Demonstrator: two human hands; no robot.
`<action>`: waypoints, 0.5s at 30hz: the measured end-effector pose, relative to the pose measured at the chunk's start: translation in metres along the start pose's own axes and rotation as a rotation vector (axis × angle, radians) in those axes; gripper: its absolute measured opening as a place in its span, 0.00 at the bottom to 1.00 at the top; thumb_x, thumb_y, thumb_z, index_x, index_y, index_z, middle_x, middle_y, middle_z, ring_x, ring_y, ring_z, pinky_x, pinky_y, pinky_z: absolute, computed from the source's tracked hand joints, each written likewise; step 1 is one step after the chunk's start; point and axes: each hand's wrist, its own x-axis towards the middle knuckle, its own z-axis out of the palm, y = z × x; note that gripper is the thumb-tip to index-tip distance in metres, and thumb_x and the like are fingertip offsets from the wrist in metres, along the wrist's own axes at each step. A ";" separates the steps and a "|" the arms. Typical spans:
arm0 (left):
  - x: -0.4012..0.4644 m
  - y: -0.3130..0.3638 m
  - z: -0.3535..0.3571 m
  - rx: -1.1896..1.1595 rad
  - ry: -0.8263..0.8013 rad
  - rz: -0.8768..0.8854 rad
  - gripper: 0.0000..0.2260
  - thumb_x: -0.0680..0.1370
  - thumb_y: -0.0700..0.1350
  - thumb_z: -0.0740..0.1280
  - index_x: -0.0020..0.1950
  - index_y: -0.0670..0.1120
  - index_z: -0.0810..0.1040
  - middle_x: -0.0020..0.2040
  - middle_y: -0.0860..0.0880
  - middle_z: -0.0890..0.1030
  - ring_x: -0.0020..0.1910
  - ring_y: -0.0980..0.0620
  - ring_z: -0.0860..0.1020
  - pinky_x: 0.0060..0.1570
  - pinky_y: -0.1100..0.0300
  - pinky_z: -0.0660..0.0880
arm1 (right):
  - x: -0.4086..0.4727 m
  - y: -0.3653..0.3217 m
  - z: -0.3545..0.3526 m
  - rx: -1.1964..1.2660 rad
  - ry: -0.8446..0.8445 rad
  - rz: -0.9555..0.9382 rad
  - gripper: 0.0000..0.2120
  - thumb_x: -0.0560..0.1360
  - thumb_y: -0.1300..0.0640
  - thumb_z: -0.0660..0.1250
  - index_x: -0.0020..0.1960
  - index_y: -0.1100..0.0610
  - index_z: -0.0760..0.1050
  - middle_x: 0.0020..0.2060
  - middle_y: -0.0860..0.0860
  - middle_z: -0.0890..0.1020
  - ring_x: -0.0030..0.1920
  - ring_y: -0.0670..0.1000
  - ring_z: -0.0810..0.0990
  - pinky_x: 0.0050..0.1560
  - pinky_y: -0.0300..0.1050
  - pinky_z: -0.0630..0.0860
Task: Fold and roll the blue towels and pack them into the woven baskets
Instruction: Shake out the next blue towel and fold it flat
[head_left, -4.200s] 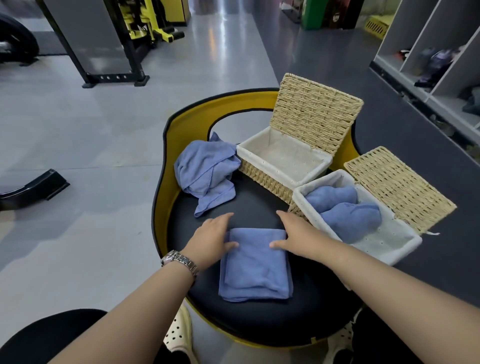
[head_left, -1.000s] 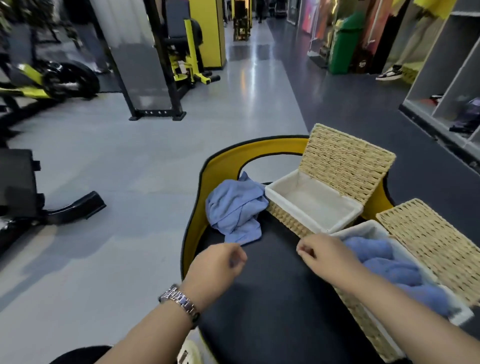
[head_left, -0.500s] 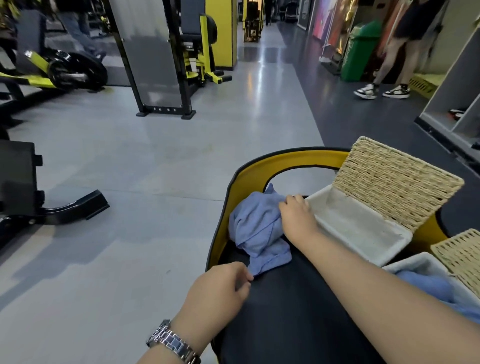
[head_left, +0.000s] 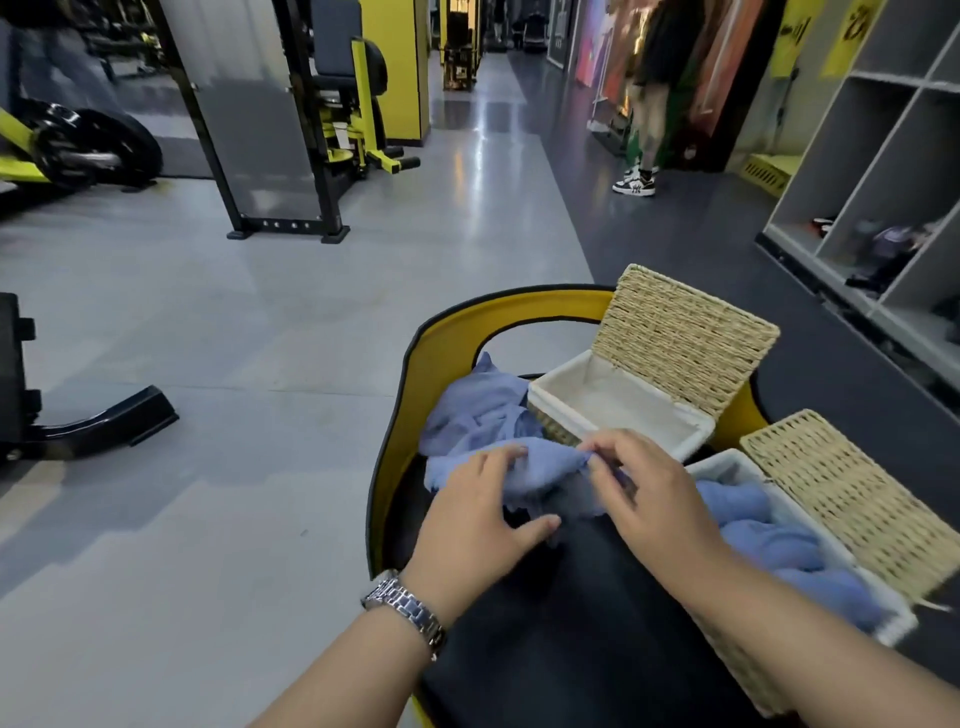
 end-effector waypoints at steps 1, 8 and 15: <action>-0.004 0.007 0.008 -0.028 -0.019 -0.009 0.22 0.70 0.58 0.69 0.62 0.55 0.69 0.60 0.59 0.74 0.58 0.59 0.72 0.54 0.61 0.72 | -0.008 -0.004 -0.007 -0.002 -0.005 -0.018 0.08 0.76 0.52 0.59 0.47 0.54 0.74 0.40 0.42 0.76 0.43 0.41 0.74 0.45 0.31 0.69; -0.027 0.023 0.052 0.209 -0.511 0.113 0.07 0.73 0.45 0.65 0.49 0.45 0.76 0.47 0.46 0.81 0.47 0.46 0.78 0.45 0.54 0.75 | -0.062 0.053 -0.020 -0.369 -0.553 0.212 0.05 0.70 0.51 0.66 0.39 0.50 0.79 0.40 0.47 0.77 0.43 0.49 0.76 0.45 0.47 0.73; -0.032 0.014 0.062 0.444 -0.816 0.110 0.10 0.77 0.46 0.62 0.57 0.48 0.78 0.55 0.48 0.81 0.52 0.47 0.78 0.52 0.57 0.75 | -0.080 0.083 -0.026 -0.239 -1.107 0.571 0.10 0.75 0.50 0.66 0.40 0.55 0.79 0.27 0.46 0.79 0.32 0.49 0.80 0.36 0.39 0.73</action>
